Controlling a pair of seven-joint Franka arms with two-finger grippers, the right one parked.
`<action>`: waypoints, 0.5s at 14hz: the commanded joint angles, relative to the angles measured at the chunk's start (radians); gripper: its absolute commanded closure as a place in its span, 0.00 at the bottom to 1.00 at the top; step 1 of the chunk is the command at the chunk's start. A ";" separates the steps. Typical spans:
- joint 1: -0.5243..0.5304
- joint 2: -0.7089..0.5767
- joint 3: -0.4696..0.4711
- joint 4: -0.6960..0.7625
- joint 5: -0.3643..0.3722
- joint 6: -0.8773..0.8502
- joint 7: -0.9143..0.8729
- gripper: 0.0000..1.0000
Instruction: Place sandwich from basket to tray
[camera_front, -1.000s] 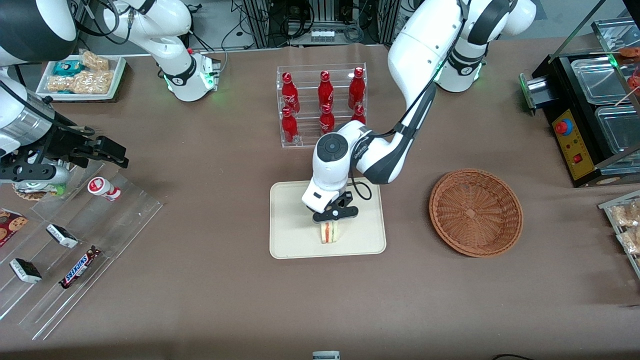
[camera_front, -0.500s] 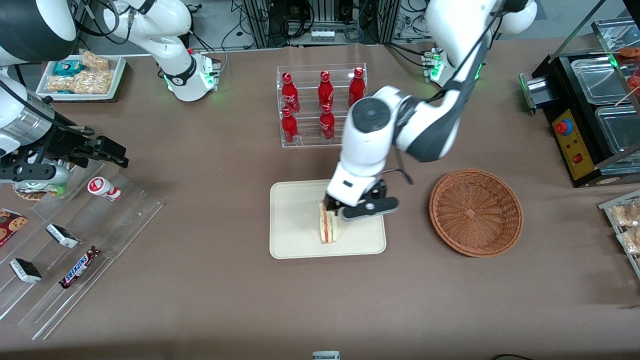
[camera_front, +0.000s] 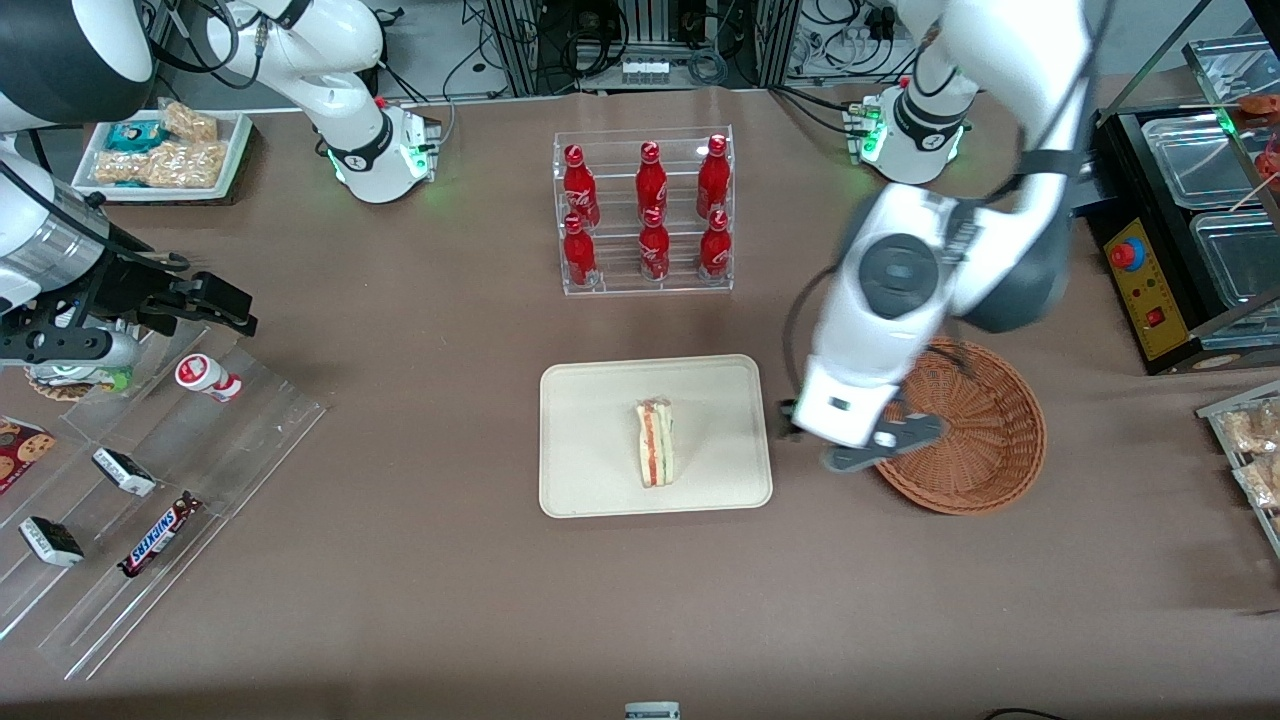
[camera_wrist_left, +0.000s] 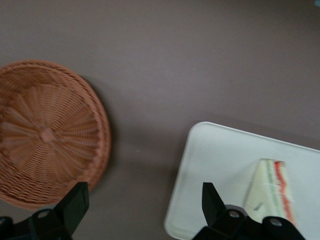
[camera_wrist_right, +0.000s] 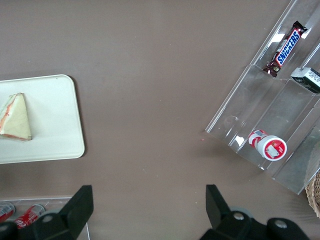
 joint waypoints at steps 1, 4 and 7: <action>0.112 -0.188 -0.015 -0.193 0.002 -0.006 0.166 0.00; 0.203 -0.293 -0.015 -0.279 0.002 -0.029 0.330 0.00; 0.264 -0.357 -0.013 -0.287 0.002 -0.130 0.483 0.00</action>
